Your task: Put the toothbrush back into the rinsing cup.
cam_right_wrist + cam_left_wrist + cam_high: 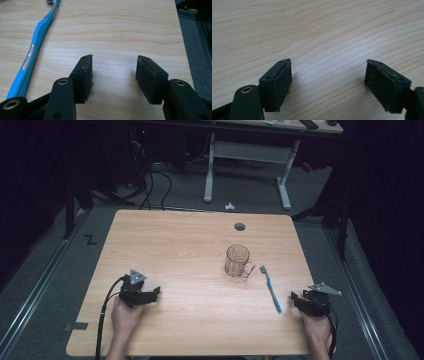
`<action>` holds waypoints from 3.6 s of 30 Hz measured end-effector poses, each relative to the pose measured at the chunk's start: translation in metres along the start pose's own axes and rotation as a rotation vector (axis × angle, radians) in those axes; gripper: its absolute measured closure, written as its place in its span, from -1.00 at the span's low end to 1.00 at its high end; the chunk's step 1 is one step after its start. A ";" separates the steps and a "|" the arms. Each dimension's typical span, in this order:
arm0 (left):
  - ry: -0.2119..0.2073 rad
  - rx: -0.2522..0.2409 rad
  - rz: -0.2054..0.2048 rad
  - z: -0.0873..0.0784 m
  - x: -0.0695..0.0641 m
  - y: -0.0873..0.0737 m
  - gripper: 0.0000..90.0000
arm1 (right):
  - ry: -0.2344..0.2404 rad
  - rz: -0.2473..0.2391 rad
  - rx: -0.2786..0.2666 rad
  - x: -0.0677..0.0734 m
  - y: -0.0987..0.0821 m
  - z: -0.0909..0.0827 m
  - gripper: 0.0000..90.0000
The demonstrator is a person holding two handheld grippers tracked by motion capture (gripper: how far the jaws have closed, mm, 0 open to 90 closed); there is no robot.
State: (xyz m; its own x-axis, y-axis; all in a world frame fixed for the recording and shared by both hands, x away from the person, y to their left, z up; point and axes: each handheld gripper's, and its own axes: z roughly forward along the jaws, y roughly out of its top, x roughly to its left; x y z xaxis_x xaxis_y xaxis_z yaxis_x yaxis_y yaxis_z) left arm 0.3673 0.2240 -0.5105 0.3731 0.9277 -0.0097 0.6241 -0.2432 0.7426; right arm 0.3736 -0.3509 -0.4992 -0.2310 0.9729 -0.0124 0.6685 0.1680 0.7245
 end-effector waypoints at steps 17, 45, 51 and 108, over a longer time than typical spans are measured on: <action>0.002 0.000 -0.002 0.000 0.000 0.000 -0.50 | 0.019 -0.056 -0.025 0.011 -0.005 -0.026 0.23; 0.004 0.001 -0.001 0.000 0.000 0.000 -0.49 | 0.095 -0.135 -0.067 0.046 -0.001 -0.060 0.30; 0.003 -0.001 -0.002 0.000 0.000 0.000 -0.49 | 0.115 -0.172 -0.047 0.056 0.006 -0.058 0.29; 0.002 -0.001 -0.001 0.000 0.000 0.000 -0.47 | 0.097 -0.337 0.150 0.084 0.099 -0.011 0.45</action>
State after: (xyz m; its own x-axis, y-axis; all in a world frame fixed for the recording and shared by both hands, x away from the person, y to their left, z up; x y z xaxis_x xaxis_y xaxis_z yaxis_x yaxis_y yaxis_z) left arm 0.3670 0.2241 -0.5103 0.3710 0.9286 -0.0092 0.6239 -0.2419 0.7432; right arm 0.4124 -0.2546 -0.4207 -0.5163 0.8408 -0.1624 0.6379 0.5042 0.5822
